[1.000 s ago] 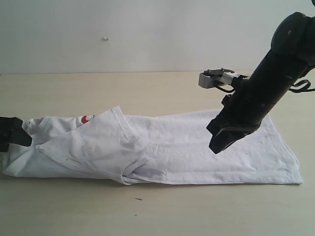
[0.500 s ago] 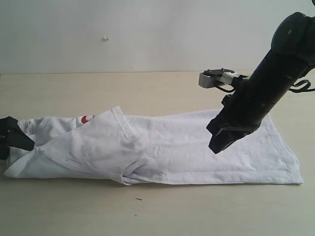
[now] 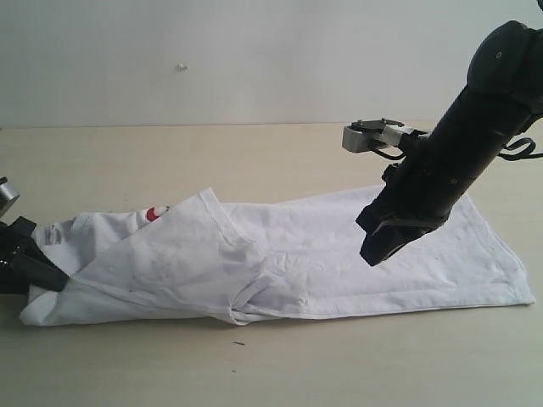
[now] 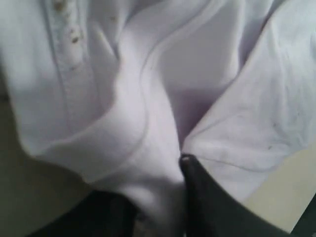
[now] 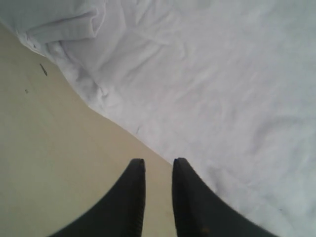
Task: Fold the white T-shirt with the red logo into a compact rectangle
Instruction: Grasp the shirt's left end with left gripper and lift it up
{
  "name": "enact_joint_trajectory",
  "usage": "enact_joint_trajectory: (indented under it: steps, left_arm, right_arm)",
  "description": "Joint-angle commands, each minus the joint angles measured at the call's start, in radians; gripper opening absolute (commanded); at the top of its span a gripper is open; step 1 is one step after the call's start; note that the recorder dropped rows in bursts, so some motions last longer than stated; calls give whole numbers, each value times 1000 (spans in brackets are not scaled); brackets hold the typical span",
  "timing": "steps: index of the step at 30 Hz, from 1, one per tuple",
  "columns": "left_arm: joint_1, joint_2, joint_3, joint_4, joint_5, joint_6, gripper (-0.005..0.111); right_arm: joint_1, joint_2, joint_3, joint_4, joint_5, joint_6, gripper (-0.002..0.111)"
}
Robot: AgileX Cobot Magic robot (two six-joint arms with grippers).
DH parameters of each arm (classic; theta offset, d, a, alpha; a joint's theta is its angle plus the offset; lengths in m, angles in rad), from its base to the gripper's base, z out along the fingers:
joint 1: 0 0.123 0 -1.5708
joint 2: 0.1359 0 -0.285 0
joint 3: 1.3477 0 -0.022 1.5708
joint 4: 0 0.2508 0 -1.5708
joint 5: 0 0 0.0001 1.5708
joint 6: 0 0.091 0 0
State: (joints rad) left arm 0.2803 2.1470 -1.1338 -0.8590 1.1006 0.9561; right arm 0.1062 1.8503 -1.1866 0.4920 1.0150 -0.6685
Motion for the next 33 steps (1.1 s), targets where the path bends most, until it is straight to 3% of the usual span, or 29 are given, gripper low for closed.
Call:
enact_joint_trajectory:
  steps: [1,8,15,18,21,25,33]
  left_arm:
    - [-1,3,3,0,-6,12,1]
    - [29,-56,-36,66,-4,-21,0]
    - [161,-187,-150,137,91,-164,0]
    - [205,-237,-174,63,121,-201,0]
    - [206,-260,-174,-118,121,-185,0]
    - [133,-291,-175,-301,121,-178,0]
    - [-129,-314,-179,-343,121,-178,0]
  right_arm:
    - [-1,-12,-7,5,4,-12,22]
    - [-1,-12,-7,2,6,-12,22]
    - [-1,-12,-7,-43,-15,7,22]
    - [-1,-12,-7,-87,-63,56,22]
    - [-1,-14,-7,-93,-112,70,22]
    - [-1,-34,-7,-86,-154,89,22]
    - [-1,-123,-7,-84,-210,121,22]
